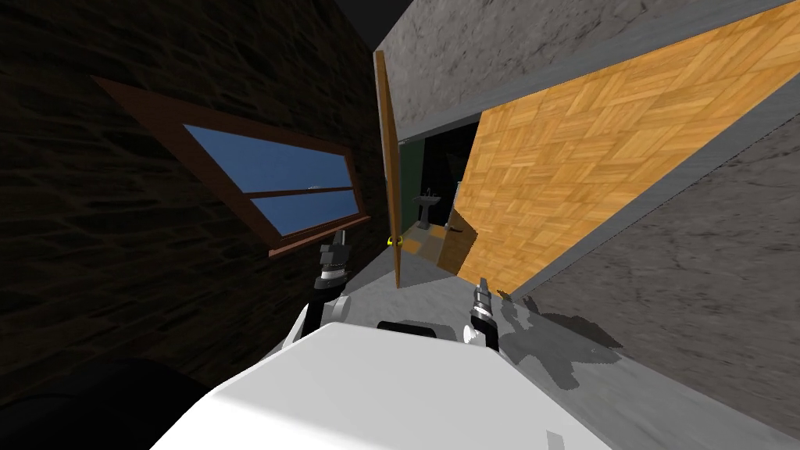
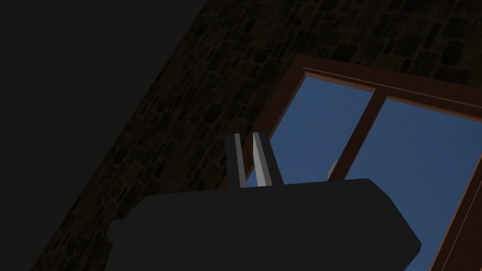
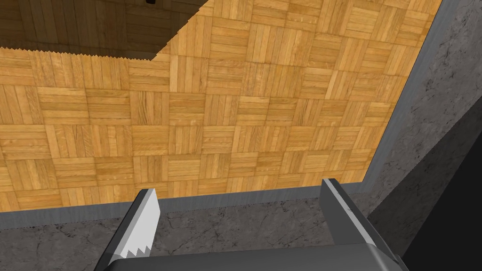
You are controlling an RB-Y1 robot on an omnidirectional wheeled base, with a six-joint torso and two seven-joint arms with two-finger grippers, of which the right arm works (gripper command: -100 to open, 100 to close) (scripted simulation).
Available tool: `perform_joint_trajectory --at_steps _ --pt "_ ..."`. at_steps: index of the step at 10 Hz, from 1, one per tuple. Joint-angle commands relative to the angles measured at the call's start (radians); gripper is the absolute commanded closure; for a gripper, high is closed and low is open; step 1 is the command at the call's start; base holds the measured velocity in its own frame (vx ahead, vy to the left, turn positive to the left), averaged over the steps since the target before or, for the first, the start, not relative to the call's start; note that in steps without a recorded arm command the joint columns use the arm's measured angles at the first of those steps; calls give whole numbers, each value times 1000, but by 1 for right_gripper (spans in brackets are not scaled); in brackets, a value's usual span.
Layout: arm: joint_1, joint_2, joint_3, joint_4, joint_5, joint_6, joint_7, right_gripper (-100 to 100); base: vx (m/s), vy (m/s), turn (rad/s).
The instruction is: Pull the door open
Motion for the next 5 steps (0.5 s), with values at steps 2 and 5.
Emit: perform_joint_trajectory --at_steps 2,5 --pt "2 8 -6 3 16 -5 -12 -100 169 -98 -17" --pt "5 16 -14 6 34 -10 -24 -100 183 -78 -18"
